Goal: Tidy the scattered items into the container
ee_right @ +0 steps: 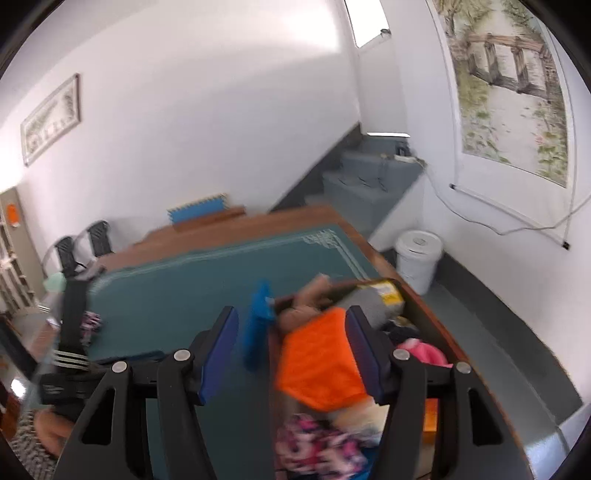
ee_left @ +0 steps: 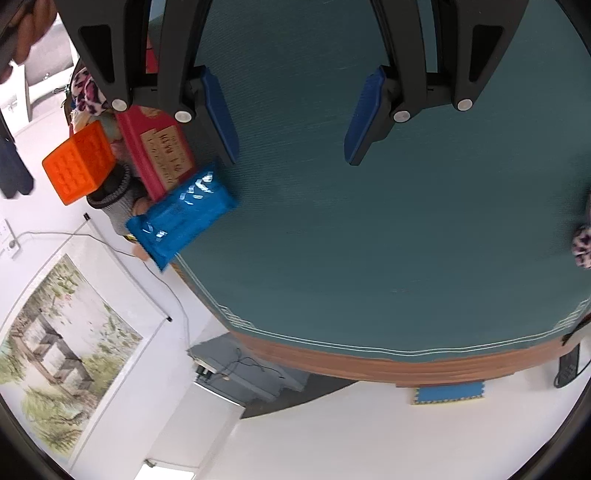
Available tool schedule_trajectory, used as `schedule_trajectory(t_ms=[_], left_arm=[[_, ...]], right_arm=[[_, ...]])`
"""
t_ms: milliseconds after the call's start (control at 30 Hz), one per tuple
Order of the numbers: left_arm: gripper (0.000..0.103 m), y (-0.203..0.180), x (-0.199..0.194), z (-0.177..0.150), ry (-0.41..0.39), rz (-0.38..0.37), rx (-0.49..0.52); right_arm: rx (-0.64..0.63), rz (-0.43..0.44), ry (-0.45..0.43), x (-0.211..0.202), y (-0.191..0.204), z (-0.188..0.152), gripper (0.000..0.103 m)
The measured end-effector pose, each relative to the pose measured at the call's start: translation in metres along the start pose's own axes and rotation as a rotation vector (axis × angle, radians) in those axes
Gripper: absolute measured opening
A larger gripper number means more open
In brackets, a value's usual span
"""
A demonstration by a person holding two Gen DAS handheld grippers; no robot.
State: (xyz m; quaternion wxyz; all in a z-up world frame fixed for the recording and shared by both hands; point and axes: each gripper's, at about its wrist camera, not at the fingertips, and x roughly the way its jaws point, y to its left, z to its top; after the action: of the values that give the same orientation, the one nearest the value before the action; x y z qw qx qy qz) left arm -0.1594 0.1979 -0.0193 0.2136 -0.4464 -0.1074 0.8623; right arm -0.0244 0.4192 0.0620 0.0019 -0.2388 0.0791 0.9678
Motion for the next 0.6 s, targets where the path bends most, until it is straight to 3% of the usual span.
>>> schedule_trajectory(t_ms=[133, 200, 333, 467, 600], left_arm=[[0.061, 0.030, -0.018, -0.001, -0.032, 0.036, -0.038], [0.061, 0.044, -0.023, -0.002, -0.042, 0.038, -0.063], [0.061, 0.062, -0.029, -0.006, -0.044, 0.040, -0.079], [0.061, 0.072, -0.030, -0.007, -0.041, 0.015, -0.098], [0.061, 0.078, -0.027, -0.007, -0.033, -0.004, -0.116]], right_arm=[[0.074, 0.210, 0.079, 0.010, 0.023, -0.007, 0.064], [0.123, 0.255, 0.160, 0.029, 0.031, -0.015, 0.064], [0.223, 0.232, 0.279, 0.070, 0.033, -0.029, 0.064], [0.275, 0.110, 0.322, 0.105, 0.032, -0.033, 0.064], [0.306, 0.012, 0.306, 0.130, 0.030, -0.029, 0.064]])
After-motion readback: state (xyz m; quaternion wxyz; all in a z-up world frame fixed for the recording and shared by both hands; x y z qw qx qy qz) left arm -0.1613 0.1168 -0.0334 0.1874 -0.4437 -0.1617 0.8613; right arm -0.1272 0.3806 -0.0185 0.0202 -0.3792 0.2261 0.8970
